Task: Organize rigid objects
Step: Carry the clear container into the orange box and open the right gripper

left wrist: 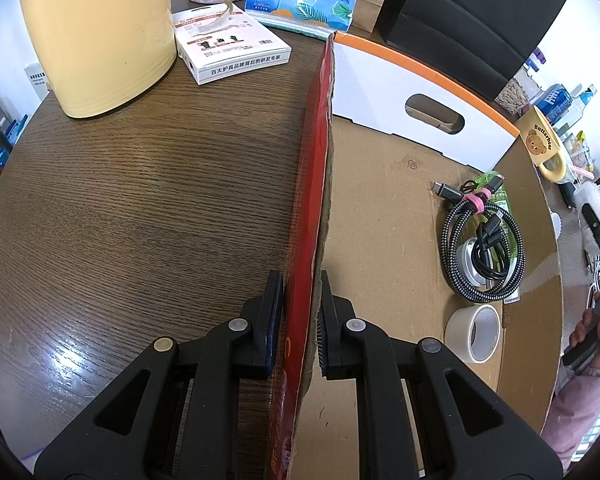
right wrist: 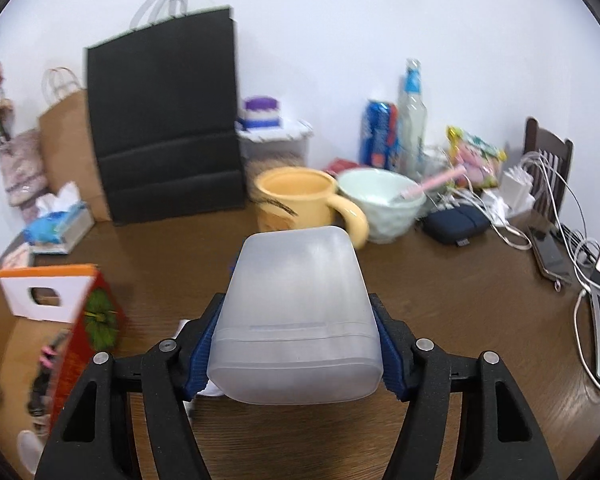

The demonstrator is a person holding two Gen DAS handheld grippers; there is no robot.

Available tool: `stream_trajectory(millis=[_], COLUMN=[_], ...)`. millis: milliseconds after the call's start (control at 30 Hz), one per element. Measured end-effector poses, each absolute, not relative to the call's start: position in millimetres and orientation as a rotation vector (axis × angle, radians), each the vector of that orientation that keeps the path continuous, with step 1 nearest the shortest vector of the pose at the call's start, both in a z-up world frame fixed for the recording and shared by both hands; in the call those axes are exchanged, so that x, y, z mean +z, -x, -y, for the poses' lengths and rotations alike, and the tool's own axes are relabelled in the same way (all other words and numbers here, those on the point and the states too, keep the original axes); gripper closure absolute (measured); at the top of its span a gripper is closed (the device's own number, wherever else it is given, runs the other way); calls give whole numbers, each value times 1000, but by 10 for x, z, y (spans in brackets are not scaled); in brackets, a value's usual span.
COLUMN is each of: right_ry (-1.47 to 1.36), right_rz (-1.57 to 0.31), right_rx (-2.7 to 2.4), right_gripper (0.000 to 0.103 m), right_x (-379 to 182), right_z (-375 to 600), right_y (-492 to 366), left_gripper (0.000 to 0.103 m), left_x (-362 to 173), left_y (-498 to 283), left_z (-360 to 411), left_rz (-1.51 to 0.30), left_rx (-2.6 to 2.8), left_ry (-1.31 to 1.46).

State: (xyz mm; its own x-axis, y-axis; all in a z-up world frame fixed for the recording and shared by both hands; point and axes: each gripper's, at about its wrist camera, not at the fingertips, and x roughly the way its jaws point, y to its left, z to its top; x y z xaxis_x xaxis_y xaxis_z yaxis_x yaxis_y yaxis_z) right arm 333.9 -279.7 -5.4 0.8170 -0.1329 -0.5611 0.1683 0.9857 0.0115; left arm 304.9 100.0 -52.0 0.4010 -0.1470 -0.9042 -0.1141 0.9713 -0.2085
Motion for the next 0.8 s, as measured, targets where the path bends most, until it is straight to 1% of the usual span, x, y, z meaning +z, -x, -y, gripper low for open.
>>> stream_trajectory(millis=[400,800], right_ry=[46,135], right_rz=[-466,-461], right_rx=[50,223], right_gripper=[32,32], right_x=[303,332], right_z=[1964,1293], right_y=[-3000,-2859], left_gripper=[93,93], left_x=[-520,-514], left_y=[-3050,-3052], left_z=[-1000,-1005], left_rz=[-1162,-1162], left_rx=[-21,-21], left_ry=[253,249])
